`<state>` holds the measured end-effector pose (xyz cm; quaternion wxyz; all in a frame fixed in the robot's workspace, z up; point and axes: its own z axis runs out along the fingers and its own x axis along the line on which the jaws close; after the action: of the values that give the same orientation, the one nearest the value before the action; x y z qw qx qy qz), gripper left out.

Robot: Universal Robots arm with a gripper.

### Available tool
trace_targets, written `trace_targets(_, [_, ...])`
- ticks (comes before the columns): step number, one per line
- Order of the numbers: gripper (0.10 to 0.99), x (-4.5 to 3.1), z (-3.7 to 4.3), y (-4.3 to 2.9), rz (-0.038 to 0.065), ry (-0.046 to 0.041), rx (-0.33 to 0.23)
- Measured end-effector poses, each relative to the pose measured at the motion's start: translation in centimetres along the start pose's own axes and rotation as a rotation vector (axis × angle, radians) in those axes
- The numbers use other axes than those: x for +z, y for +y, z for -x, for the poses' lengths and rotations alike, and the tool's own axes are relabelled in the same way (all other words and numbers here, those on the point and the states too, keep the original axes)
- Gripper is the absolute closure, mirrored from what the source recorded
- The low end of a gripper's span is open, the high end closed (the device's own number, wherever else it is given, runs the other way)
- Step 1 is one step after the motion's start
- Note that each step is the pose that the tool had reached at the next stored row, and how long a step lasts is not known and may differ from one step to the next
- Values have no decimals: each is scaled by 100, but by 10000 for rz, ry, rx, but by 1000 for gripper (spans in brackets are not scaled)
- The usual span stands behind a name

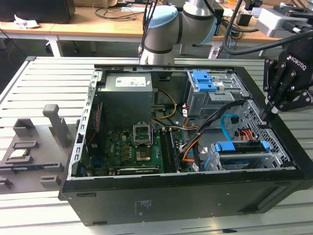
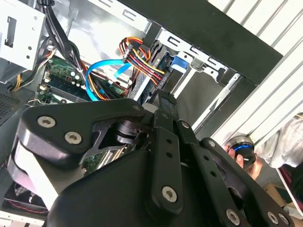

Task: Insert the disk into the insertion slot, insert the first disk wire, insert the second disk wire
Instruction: 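Insert the second disk wire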

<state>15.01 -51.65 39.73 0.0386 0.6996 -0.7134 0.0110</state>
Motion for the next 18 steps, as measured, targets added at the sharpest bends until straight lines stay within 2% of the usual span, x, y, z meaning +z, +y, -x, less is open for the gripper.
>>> trace_targets(2, [973, -1, 0, 0, 0, 0, 0])
trace_targets(4, [851, -1, 0, 0, 0, 0, 0])
trace_targets(5, [851, -1, 0, 0, 0, 0, 0])
trace_targets(6, [784, -2, 1, 0, 0, 1, 0])
trace_targets(9, [784, -2, 50, 10, 0, 1, 0])
trace_targets(10, [784, 9, 77, 45, 0, 0, 0])
trace_targets(11, [784, 66, 120, 174, 0, 0, -2])
trace_targets(12, [784, 88, 130, 216, 0, 1, -2])
trace_targets(15, [784, 131, 166, 293, 0, -1, -2])
trace_targets(17, [784, 154, 236, 332, -1, -1, -4])
trace_targets(18, [784, 163, 244, 373, -1, 1, -6])
